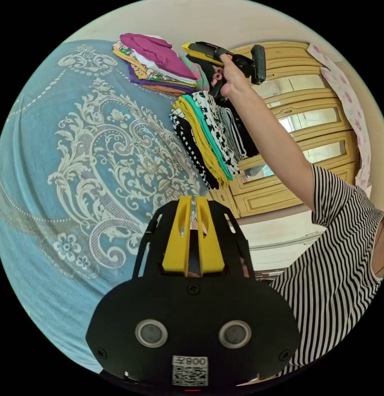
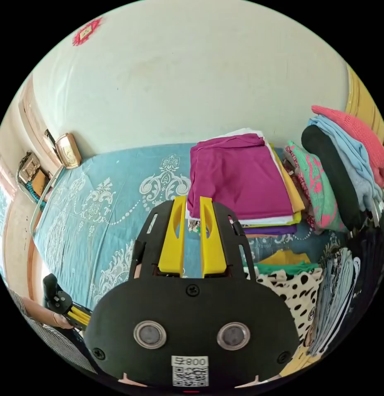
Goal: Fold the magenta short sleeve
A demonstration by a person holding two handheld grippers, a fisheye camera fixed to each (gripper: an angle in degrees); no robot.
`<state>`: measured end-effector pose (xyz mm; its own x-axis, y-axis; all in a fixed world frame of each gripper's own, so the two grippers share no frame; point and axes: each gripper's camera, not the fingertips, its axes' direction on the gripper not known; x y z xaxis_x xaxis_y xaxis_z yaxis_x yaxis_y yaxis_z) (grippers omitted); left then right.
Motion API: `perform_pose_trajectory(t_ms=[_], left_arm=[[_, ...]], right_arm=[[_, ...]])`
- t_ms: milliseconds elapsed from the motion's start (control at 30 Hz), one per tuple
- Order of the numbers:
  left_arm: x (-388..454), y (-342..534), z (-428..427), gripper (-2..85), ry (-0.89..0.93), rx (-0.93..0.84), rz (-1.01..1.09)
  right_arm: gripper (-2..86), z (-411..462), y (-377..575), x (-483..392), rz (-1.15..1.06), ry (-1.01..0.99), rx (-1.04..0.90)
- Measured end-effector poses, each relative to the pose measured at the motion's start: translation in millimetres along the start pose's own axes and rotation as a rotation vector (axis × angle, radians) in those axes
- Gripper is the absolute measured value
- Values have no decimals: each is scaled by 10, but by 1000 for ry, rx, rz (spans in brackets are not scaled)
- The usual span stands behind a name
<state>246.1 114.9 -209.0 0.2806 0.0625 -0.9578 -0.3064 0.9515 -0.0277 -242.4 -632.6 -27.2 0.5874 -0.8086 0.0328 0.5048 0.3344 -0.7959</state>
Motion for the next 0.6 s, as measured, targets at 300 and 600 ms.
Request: perform_pose_trajectory(t_ms=[300,600], left_arm=[[-820,882,-235,3,-47,43,-29],[-1475,1530,-183,2,-11,64,-52]], right_arm=[[79,1224,-1405,-569,-45,96,-74],[83,1980,-2261,-941,-72,219,-73]])
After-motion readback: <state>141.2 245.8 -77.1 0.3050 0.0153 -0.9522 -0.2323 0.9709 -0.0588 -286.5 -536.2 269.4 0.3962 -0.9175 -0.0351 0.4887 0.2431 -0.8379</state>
